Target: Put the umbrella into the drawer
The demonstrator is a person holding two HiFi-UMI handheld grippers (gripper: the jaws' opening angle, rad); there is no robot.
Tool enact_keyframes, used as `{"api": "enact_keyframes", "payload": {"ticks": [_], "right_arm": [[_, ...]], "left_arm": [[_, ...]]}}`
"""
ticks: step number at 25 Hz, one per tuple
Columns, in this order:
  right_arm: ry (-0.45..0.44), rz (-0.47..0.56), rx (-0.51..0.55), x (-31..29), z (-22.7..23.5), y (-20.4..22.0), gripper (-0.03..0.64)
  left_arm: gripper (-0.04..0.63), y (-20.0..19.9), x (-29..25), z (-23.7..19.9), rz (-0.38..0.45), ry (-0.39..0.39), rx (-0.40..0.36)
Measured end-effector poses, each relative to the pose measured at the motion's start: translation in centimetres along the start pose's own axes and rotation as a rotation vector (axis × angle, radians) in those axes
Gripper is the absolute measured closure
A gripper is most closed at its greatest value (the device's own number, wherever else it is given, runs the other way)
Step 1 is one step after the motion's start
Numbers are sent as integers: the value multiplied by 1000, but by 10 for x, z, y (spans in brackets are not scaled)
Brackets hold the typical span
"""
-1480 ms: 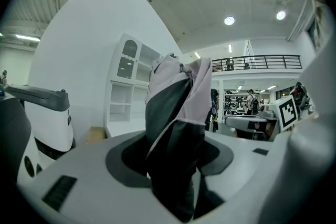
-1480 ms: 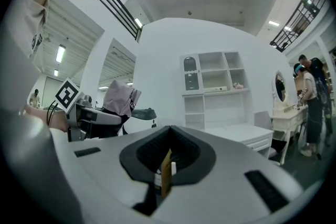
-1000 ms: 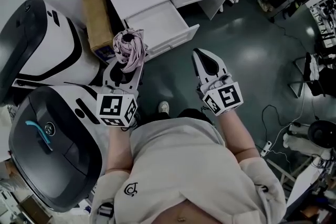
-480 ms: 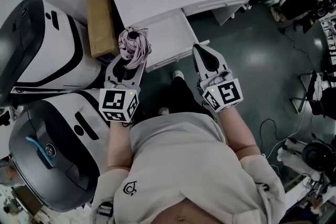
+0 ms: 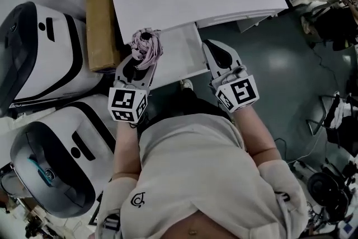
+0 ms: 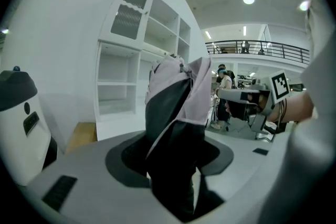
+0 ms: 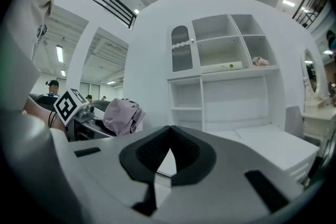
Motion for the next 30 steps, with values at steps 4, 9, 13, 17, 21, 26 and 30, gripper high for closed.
{"api": "enact_keyframes", "payload": {"ticks": [4,9,13,17,21,26,30], "right_arm": [[-51,-27,-45,-23,32,17,612],[-104,-45,-81,-52,60,44,612],[-142,-78,-78,-66,71,68,611],[-159,-103,-67,-78,81,91,612],[-154,-140,-73,-86,90,111,611],[-131,-173,-74,-87,104,126,611],[-115,-205,-84,-87,113,140,611]], "left_arm": [[370,27,-46,2,-119,29,-46],[370,67,-102,-2,-252,77,-68],[370,104,-135,-2,-346,127,-51],[370,136,-164,-3,-420,165,-62],[370,175,-187,-9,-514,194,-30],[368,211,-214,-4,-614,250,27],[367,246,-232,-1,-701,282,75]]}}
Point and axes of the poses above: the fingertips, and each gripper's own axes: x backward along the fingers, z to its right, y out of its underside, the point moved 5 cm from there along x, backward along the fingers, and after that the axes turned 3 degrees about -x, right-handed, at the moved point
